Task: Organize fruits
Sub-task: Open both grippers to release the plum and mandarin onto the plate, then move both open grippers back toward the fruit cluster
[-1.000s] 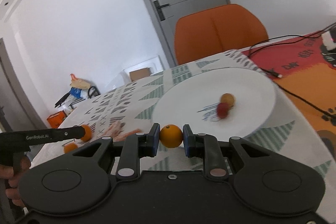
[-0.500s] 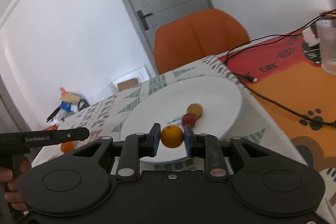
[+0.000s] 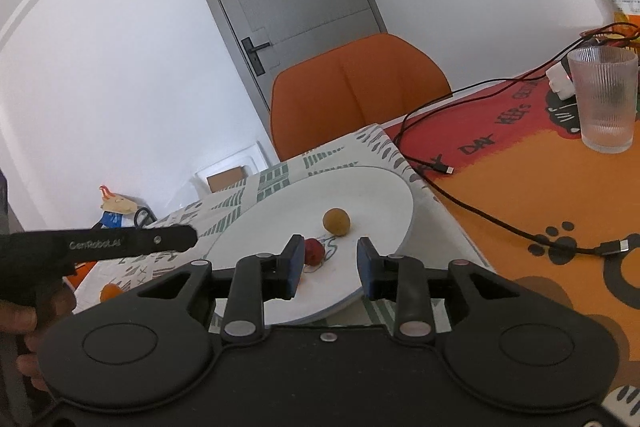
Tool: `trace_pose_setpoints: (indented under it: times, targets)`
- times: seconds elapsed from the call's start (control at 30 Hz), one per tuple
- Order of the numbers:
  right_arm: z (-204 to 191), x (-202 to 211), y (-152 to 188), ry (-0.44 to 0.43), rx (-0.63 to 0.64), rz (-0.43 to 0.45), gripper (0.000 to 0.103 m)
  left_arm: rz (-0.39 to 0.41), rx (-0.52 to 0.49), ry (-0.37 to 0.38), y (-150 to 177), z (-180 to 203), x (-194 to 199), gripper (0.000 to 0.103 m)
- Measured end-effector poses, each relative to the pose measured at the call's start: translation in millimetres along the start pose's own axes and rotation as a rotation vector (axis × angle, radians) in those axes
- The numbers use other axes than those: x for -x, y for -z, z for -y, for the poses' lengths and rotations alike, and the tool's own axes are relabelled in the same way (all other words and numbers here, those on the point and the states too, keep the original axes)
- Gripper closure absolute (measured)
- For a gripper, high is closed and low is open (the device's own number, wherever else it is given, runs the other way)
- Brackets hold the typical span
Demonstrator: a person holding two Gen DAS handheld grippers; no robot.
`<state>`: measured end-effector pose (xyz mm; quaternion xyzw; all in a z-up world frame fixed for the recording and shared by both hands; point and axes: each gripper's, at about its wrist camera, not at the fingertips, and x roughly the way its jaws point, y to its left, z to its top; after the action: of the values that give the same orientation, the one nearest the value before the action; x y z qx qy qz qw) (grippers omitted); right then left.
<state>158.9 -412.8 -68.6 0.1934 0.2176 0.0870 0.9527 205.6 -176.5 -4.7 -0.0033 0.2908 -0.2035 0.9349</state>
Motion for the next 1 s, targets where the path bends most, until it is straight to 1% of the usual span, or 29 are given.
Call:
trace_pose_setpoints:
  times: [0.03,0.07,0.13,0.2,0.23,0.3,0.33,0.4,0.47,0.5,0.6,0.63,0.67,0.7,0.77,0.8,0.87,0.9,1.0]
  targets:
    - [-0.2,-0.3,0.4,-0.001,-0.001,-0.002,0.072,0.005,-0.003,-0.005,-1.3,1.9,-0.5,0.081]
    - [-0.5,-1.1,0.8,-0.002,-0.001,-0.006,0.072,0.018,-0.006,-0.015,-2.4,3.7,0.2,0.078]
    - [-1.6,-1.7,1.9,-0.004,0.0,-0.011,0.072,0.019,-0.009,-0.031,-4.2,4.3,0.6,0.075]
    - [-2.3,-1.9,1.6,-0.008,-0.001,-0.015,0.072,0.006,0.011,-0.035,-4.4,-0.4,0.9,0.06]
    - [-3.2,-2.6,1.6,-0.01,0.0,-0.017,0.072,0.004,0.026,-0.039,-4.0,-3.7,1.9,0.056]
    - [-5.2,-3.2,1.9,-0.013,0.005,-0.019,0.071,0.011,0.045,-0.053,-2.0,-10.6,5.6,0.046]
    - [-6.5,-3.6,2.2,-0.014,0.007,-0.02,0.069,0.014,0.045,-0.064,-1.6,-12.9,7.9,0.043]
    - [-10.1,-4.0,2.8,-0.015,0.011,-0.023,0.065,0.022,0.045,-0.094,-0.5,-17.9,13.0,0.032]
    - [-13.9,-4.4,3.0,-0.016,0.016,-0.024,0.057,0.033,0.051,-0.118,0.2,-22.7,18.5,0.026]
    - [-16.2,-4.3,3.1,-0.017,0.021,-0.022,0.055,0.037,0.052,-0.125,0.9,-24.9,20.7,0.023]
    - [-21.9,-3.6,2.3,-0.022,0.025,-0.018,0.043,0.047,0.051,-0.157,3.6,-31.3,26.8,0.016]
    - [-22.9,-3.4,1.7,-0.02,0.022,-0.016,0.037,0.05,0.052,-0.166,4.8,-33.4,28.9,0.015]
    - [-25.0,-2.8,1.5,-0.017,0.022,-0.014,0.032,0.053,0.056,-0.173,6.1,-36.4,31.3,0.014]
    - [-26.9,-2.5,1.1,-0.016,0.026,-0.012,0.03,0.055,0.06,-0.175,7.2,-38.9,33.5,0.013]
    - [-31.1,-1.3,0.7,-0.014,0.028,-0.006,0.018,0.056,0.065,-0.177,9.3,-43.6,38.0,0.011]
    - [-33.7,-0.3,0.7,-0.013,0.029,0.001,0.015,0.058,0.066,-0.181,10.3,-46.0,40.6,0.011]
    - [-39.6,1.3,0.8,-0.014,0.037,0.017,0.002,0.062,0.068,-0.191,13.1,-51.0,47.4,0.009]
    - [-42.9,1.9,0.9,-0.011,0.044,0.025,0.0,0.065,0.07,-0.196,14.0,-53.1,50.4,0.008]
    - [-55.1,2.2,1.5,0.021,0.076,0.03,0.0,0.075,0.073,-0.214,17.2,-59.4,60.7,0.005]
